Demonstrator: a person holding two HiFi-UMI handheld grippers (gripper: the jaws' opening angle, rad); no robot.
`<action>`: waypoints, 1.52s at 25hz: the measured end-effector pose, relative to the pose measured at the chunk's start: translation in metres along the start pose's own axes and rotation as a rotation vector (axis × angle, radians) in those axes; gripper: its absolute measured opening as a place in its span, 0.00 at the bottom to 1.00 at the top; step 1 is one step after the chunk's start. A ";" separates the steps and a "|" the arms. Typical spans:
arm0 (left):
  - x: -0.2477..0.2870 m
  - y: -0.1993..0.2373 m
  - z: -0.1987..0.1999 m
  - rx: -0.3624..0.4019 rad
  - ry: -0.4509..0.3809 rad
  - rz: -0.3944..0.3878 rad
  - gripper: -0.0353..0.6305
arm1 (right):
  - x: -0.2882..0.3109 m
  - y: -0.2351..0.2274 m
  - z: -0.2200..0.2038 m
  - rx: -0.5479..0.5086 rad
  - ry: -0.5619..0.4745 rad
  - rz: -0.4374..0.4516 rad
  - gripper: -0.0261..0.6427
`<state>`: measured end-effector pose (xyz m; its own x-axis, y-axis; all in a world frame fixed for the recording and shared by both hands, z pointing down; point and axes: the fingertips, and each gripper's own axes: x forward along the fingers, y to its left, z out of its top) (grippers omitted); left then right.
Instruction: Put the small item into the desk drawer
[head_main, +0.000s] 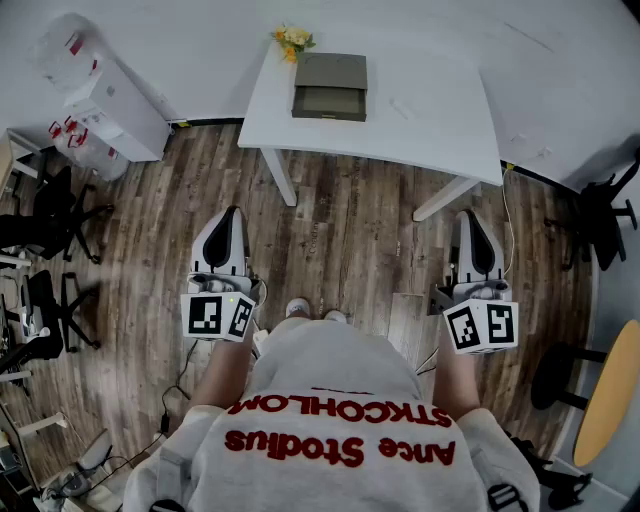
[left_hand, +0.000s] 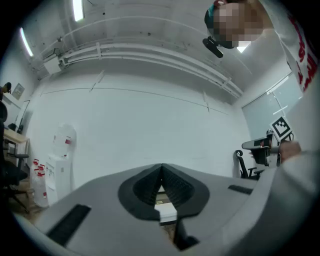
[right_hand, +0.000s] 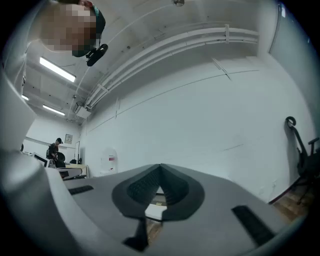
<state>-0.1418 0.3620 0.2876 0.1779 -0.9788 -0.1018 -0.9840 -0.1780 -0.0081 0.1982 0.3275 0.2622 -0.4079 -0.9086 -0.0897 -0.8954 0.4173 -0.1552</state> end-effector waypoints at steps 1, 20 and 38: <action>0.003 -0.001 0.000 0.006 -0.001 -0.003 0.06 | 0.001 -0.001 0.000 -0.001 -0.001 0.000 0.05; 0.015 -0.007 0.005 0.029 0.008 -0.007 0.06 | 0.000 -0.014 0.004 0.055 -0.019 0.005 0.05; 0.150 0.029 -0.009 -0.011 -0.015 -0.077 0.06 | 0.105 -0.042 0.006 0.052 -0.029 -0.048 0.05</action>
<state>-0.1432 0.2097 0.2812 0.2524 -0.9606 -0.1167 -0.9673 -0.2536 -0.0051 0.1938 0.2145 0.2531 -0.3585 -0.9271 -0.1095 -0.9031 0.3741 -0.2110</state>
